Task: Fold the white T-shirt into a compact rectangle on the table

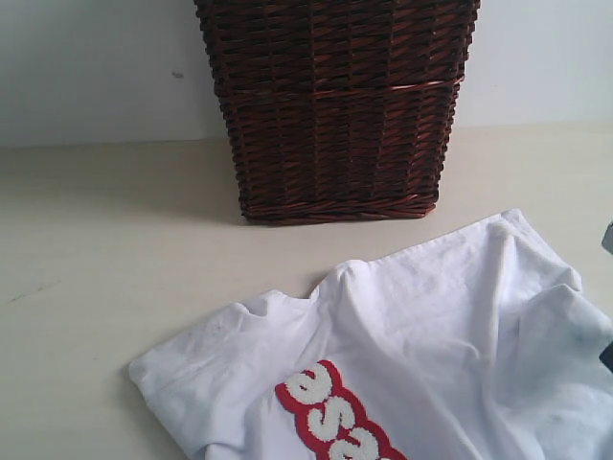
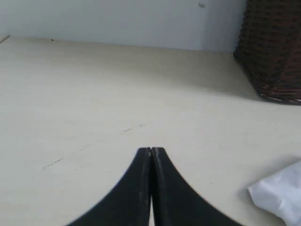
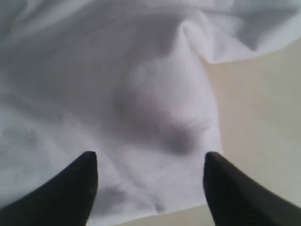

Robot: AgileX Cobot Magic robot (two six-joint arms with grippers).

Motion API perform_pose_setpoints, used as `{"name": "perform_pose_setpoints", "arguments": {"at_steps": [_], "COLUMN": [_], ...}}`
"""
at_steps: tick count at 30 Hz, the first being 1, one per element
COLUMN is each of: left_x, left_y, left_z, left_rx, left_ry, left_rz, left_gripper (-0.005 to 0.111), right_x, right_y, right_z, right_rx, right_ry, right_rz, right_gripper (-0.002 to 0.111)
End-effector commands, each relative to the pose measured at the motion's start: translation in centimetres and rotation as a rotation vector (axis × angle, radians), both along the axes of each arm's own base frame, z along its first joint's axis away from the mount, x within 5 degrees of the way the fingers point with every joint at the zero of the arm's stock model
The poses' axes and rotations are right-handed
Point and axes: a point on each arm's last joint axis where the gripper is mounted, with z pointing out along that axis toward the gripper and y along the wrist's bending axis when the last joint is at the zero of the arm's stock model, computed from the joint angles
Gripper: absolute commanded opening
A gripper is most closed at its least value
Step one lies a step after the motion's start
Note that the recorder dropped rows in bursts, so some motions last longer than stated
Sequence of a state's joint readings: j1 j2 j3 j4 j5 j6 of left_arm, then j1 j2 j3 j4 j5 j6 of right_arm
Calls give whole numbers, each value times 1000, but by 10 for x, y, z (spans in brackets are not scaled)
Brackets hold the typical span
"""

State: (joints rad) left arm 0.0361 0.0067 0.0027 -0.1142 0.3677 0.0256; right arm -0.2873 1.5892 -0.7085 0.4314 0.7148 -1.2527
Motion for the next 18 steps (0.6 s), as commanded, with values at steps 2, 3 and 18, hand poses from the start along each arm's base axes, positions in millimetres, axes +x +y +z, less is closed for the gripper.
{"name": "perform_pose_setpoints", "arguments": {"at_steps": [2, 3, 18], "left_x": [0, 0, 0], "left_y": [0, 0, 0], "left_z": [2, 2, 2], "left_rx": [-5, -5, -5], "left_ry": [-19, -19, -19], "left_rz": [3, 3, 3], "left_gripper": [0, 0, 0], "right_x": [13, 15, 19], "right_y": [-10, -12, -13], "right_z": [-32, -36, -31], "right_rx": [-68, -88, -99], "right_ry": [-17, -31, -90], "right_rz": [34, 44, 34], "right_gripper": [64, 61, 0]}}
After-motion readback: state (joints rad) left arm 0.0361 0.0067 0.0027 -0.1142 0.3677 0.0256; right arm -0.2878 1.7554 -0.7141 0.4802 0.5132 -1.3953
